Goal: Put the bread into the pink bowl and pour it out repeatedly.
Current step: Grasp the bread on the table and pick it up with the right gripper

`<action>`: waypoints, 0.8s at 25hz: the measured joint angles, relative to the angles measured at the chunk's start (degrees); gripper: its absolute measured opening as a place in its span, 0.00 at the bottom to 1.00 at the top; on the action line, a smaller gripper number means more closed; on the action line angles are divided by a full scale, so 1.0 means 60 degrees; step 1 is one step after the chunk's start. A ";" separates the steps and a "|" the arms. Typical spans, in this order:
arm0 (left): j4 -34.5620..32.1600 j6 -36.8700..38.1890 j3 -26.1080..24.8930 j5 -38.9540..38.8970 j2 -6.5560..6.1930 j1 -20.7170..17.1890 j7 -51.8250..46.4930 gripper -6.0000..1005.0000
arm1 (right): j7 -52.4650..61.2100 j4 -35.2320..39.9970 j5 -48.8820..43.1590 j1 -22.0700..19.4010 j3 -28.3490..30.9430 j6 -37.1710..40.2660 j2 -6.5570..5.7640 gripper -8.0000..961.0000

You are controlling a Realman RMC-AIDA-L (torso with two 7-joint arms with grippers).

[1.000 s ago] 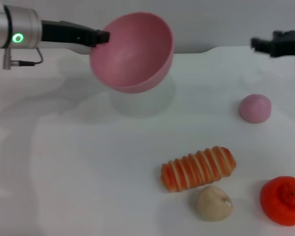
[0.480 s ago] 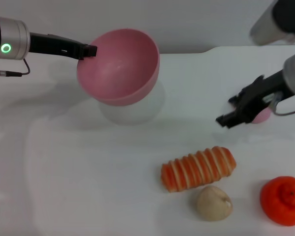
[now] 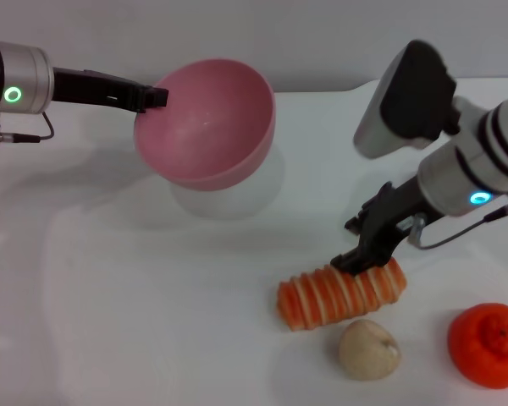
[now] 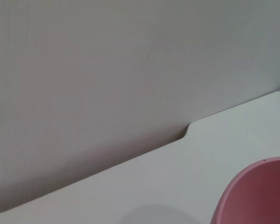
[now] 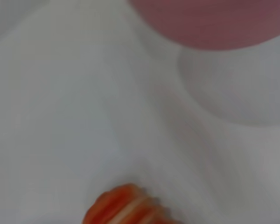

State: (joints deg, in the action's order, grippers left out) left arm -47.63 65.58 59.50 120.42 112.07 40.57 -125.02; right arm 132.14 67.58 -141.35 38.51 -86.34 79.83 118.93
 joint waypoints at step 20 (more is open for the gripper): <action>0.0023 -0.0232 0.0013 -0.0002 0.0169 0.0123 0.0003 0.13 | -0.0086 -0.1310 0.0390 -0.0011 -0.1080 -0.0939 0.0020 0.53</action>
State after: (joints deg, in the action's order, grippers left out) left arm -47.50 64.19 59.58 120.41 113.09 41.31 -125.00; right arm 131.62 59.72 -139.02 38.45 -92.82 74.20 119.05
